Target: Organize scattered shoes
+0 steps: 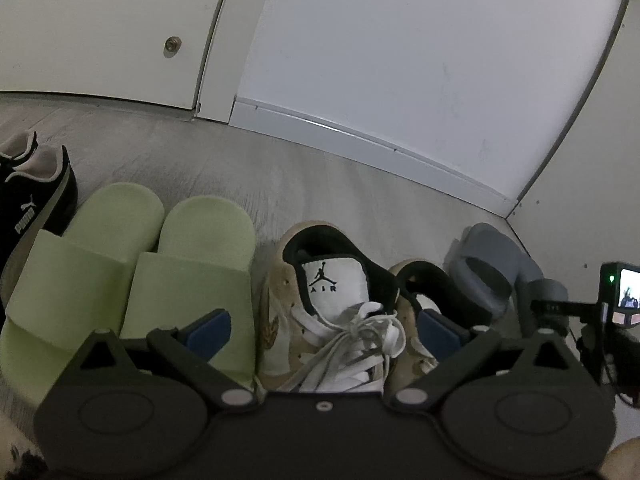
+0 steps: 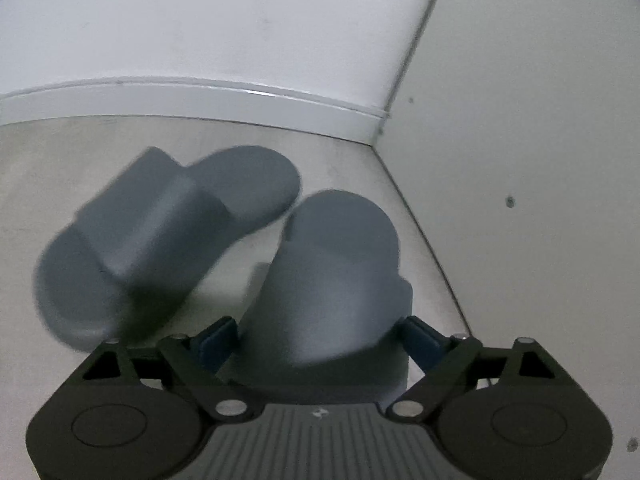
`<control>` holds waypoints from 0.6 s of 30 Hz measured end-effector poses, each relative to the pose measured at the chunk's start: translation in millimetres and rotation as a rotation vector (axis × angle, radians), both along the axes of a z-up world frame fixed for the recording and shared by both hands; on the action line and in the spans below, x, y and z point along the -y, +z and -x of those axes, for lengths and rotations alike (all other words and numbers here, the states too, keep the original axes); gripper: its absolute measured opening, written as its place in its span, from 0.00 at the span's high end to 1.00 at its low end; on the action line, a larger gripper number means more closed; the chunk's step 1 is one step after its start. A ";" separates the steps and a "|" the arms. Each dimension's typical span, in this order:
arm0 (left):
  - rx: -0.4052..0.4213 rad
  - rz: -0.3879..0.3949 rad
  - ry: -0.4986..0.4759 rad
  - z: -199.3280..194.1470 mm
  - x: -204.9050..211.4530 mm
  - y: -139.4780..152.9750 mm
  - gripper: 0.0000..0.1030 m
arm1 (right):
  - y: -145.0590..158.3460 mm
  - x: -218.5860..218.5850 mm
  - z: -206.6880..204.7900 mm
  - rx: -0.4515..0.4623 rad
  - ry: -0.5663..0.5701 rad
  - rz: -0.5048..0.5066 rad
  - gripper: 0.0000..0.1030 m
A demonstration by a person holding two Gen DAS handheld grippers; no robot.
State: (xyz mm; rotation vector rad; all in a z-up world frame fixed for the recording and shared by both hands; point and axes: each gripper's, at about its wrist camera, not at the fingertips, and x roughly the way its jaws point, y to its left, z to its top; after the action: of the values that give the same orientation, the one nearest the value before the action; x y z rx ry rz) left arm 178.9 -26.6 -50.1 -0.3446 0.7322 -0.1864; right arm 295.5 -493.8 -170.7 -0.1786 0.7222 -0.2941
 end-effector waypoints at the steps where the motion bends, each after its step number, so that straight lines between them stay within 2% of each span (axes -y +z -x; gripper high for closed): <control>1: 0.000 0.010 -0.003 -0.5 -0.3 0.3 0.02 | 4.9 -8.1 3.5 0.023 -0.011 -0.005 0.11; 2: 0.000 0.017 -0.006 -0.7 -0.7 0.4 0.02 | 9.7 -16.3 7.0 0.046 -0.021 -0.011 0.09; 3: -0.001 0.024 -0.009 -0.9 -1.0 0.3 0.02 | 16.7 -29.0 11.8 0.107 -0.013 -0.034 0.02; 5: -0.003 0.027 -0.015 -0.5 -1.3 0.0 0.02 | 29.0 -57.8 12.9 0.223 0.038 -0.118 0.00; 6: -0.001 0.025 -0.017 -0.2 -1.3 0.1 0.02 | 30.5 -64.2 9.1 0.232 0.061 -0.141 0.00; 7: 0.002 0.021 -0.015 0.1 -1.8 0.1 0.02 | 32.3 -76.8 -2.7 0.227 0.100 -0.176 0.00; 9: 0.003 0.014 -0.006 -0.1 -3.2 0.0 0.02 | 31.8 -87.4 -22.4 0.209 0.076 -0.189 0.00; 10: 0.000 0.016 -0.002 -0.7 -4.3 -0.5 0.02 | 29.8 -89.7 -41.0 0.180 0.001 -0.187 0.00; 11: -0.005 0.024 0.002 -1.5 -5.8 -1.2 0.02 | 29.0 -88.9 -44.6 0.172 -0.019 -0.186 0.00; 12: -0.010 0.036 0.005 -2.2 -7.4 -1.9 0.02 | 26.2 -84.4 -59.8 0.143 -0.118 -0.191 0.00; 14: -0.017 0.056 0.006 -3.6 -10.1 -2.8 0.02 | 19.8 -74.2 -78.5 0.130 -0.222 -0.261 0.00; 16: -0.026 0.078 0.008 -5.1 -12.8 -3.9 0.02 | 14.5 -60.7 -88.4 0.101 -0.260 -0.393 0.00; 18: -0.028 0.090 0.010 -5.4 -14.9 -4.0 0.02 | 9.4 -55.0 -98.3 0.056 -0.269 -0.453 0.00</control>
State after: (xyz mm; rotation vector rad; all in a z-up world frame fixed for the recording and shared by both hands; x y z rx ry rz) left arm 184.3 -11.6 -54.1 -0.4377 0.7514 -0.2060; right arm 393.8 -438.8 -161.3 0.3580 0.7398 -0.3811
